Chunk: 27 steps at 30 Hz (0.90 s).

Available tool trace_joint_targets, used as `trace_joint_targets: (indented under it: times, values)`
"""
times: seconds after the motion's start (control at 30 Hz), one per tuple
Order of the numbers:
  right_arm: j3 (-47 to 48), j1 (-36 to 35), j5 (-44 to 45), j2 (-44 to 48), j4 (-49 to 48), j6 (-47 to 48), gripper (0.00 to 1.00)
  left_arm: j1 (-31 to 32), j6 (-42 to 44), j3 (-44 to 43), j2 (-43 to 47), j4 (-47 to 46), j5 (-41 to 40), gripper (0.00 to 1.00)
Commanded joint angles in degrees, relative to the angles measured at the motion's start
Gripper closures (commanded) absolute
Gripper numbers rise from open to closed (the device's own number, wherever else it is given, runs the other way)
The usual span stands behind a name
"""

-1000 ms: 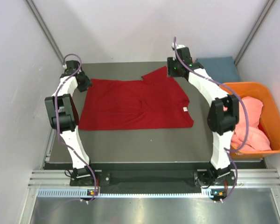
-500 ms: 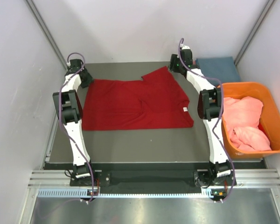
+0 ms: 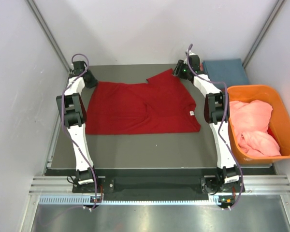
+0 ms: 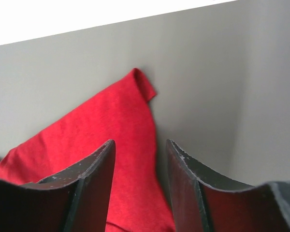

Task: Fold and stack the t-shirts
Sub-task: Fold the tshirt

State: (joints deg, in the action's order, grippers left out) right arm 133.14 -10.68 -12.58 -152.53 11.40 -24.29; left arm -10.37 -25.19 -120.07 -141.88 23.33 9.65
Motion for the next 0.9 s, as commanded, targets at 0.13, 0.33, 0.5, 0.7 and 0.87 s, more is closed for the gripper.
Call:
trace_joint_targets:
  times: [0.13, 0.33, 0.5, 0.7, 0.87]
  values:
    - [0.4, 0.4, -4.1, -0.1, -3.7, -0.1, 0.58, -0.2, 0.5, -4.4, -2.9, -1.4, 3.4, 0.92]
    - [0.9, 0.6, -3.2, 0.0, -3.3, 0.9, 0.78, -0.5, 1.1, -5.2, -1.6, 0.3, 0.8, 1.0]
    - [1.1, 0.7, -2.0, 0.2, -1.6, 1.6, 0.97, -1.1, 1.5, -4.9, -0.4, 1.5, -0.9, 1.0]
    - [0.4, 0.9, -0.1, 1.1, -1.3, 3.4, 1.0, -1.5, 2.7, -4.4, 0.5, 2.3, -1.7, 1.0]
    - [-0.7, 1.0, 0.5, 2.5, -2.3, 5.0, 1.0, -2.1, 2.5, -4.5, 0.6, 1.9, -1.3, 0.9]
